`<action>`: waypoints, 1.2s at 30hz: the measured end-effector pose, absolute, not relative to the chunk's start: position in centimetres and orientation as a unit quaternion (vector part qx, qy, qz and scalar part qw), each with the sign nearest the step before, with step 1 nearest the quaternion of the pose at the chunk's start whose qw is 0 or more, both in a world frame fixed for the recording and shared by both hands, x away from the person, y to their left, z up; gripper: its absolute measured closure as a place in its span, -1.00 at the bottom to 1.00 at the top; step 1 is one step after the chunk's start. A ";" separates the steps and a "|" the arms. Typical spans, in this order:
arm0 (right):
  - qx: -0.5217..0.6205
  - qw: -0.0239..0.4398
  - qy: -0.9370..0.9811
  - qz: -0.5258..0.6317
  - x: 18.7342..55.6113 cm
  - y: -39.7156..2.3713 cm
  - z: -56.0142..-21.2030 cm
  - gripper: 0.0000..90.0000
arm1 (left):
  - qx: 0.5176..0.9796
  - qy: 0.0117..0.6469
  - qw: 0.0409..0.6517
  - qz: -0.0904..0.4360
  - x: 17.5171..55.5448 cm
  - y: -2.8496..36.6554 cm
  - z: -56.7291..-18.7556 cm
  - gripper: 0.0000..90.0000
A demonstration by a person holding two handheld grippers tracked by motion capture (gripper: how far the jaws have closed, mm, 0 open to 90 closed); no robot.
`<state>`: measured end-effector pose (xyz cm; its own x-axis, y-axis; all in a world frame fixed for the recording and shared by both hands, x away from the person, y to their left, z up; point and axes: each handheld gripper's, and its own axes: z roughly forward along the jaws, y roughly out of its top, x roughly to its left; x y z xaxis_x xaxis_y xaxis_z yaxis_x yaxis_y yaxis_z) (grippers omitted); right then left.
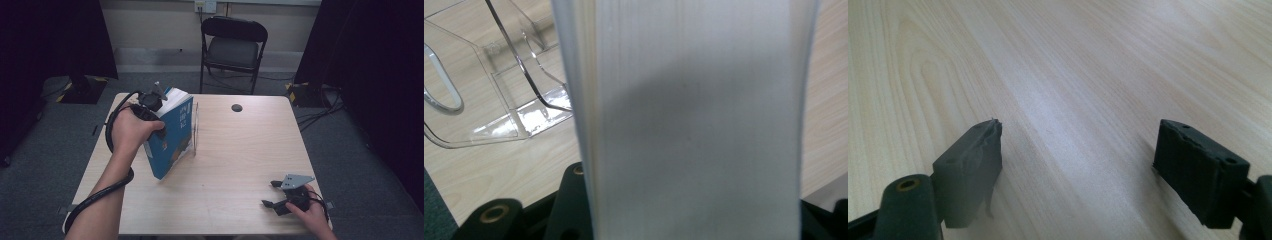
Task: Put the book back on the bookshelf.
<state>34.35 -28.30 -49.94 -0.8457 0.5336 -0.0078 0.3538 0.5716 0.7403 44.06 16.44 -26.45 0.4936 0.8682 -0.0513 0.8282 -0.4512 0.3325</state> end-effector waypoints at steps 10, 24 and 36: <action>0.252 0.116 0.879 0.387 34.3 -28.3 -49.9 -0.58 | 0.846 0.505 0.157 0.065 44.8 15.9 -26.8 0.38; 0.250 0.115 0.880 0.387 34.3 -28.4 -49.9 -0.58 | 0.828 0.532 0.164 0.067 46.0 14.9 -27.1 0.38; 0.251 0.114 0.880 0.387 34.3 -28.4 -49.9 -0.58 | 0.817 0.548 0.167 0.065 47.1 14.7 -27.4 0.38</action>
